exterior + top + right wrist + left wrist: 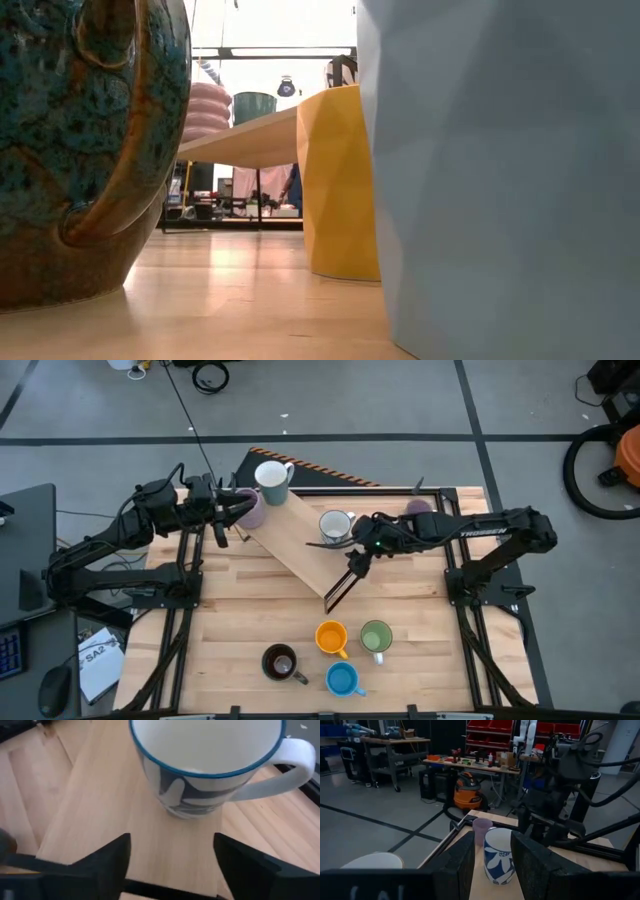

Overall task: Place coffee mugs
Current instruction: Put the white patterned mug on the shelf

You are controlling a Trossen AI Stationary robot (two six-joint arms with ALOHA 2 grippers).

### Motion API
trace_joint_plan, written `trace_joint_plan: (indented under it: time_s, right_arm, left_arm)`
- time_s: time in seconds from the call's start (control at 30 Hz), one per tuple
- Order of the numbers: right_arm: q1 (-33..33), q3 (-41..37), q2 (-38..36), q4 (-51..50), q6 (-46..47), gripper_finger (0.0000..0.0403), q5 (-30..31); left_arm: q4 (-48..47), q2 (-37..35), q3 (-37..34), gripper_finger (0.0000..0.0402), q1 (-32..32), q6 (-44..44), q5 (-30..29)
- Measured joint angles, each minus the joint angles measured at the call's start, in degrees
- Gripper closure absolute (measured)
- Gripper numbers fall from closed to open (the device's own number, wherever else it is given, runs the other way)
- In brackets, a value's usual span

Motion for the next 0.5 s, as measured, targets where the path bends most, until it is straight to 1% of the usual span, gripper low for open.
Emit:
trace_joint_plan:
  time_s: [0.13,0.23,0.37,0.5]
  right_arm:
    - [-1.2,-1.7,0.0,1.0,1.6,0.0053,0.0]
    - [-1.6,-3.6,0.0,4.5,0.8,0.0026,1.0]
    - [-1.6,-6.7,0.0,11.3,-2.0,0.0015,4.0]
    - [-2.2,-9.8,0.0,17.8,-3.4,0.0024,4.3]
  left_arm:
    - [0.0,-0.2,0.0,0.0269,0.0,-0.1,0.0]
    - [1.0,-0.5,0.0,0.0269,0.0,-0.3,0.0]
    - [1.3,-0.8,0.0,0.0269,0.0,-0.4,-0.5]
    - [1.4,-1.2,0.0,0.0269,0.0,-0.4,-0.8]
